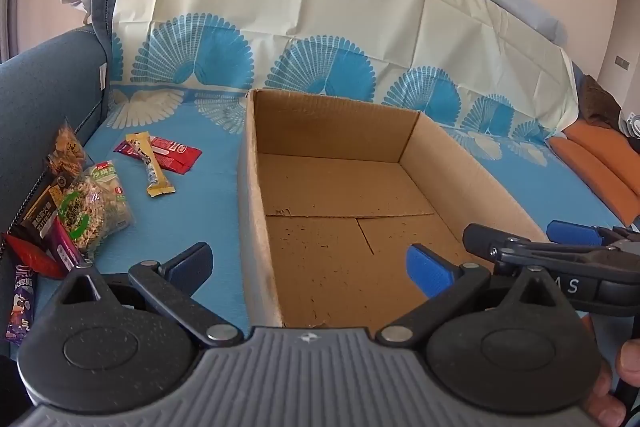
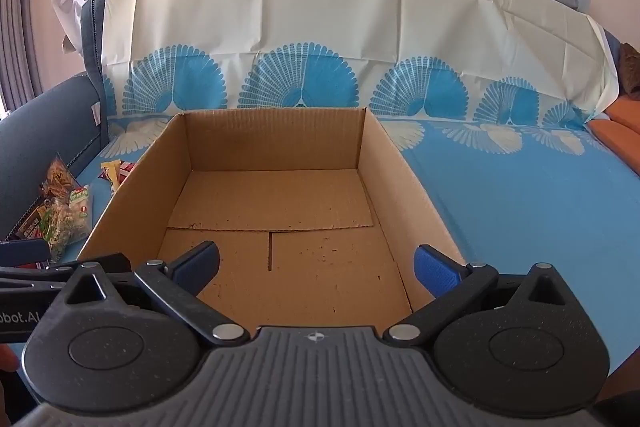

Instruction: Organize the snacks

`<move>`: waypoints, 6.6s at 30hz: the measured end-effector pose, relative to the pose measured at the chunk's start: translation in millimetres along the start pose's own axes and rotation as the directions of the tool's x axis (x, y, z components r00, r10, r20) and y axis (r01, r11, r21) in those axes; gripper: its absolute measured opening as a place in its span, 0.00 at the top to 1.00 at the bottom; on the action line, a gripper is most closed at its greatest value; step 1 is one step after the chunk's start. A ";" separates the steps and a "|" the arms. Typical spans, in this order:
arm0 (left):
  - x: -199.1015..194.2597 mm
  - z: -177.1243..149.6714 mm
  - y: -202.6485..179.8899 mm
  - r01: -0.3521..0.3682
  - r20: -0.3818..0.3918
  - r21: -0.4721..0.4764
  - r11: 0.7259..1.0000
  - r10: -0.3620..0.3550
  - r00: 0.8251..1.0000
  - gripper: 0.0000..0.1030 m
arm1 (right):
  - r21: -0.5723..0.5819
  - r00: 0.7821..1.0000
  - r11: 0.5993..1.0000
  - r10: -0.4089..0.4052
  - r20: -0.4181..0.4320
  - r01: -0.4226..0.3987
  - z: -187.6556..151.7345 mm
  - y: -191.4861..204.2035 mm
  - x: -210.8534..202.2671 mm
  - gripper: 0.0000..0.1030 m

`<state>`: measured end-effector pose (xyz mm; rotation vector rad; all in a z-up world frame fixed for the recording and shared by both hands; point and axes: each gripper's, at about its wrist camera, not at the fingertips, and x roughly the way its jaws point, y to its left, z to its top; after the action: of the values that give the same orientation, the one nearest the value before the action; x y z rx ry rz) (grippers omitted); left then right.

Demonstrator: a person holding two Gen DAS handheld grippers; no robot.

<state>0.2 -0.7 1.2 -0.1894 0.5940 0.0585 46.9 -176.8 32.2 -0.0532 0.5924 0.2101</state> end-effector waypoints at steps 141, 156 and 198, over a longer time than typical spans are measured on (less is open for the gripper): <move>44.3 -17.1 191.7 -0.081 -0.485 -0.035 0.996 0.054 0.873 0.83 | -0.294 0.898 0.863 0.329 -0.291 -0.411 -105.8 200.8 40.1 0.67; 16.8 -10.2 189.4 -0.069 -0.336 -0.035 0.997 0.054 0.940 0.85 | -0.329 0.922 0.862 0.342 -0.183 -0.385 -94.8 197.4 15.6 0.78; -37.6 72.8 91.5 0.018 0.035 -0.002 1.000 -0.018 0.999 0.85 | 0.122 0.974 0.982 0.118 0.195 -0.144 -8.7 23.8 10.2 0.78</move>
<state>-0.8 103.1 66.7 -0.1950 0.5571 0.0453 45.3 -152.7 19.5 0.1362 0.4210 0.2995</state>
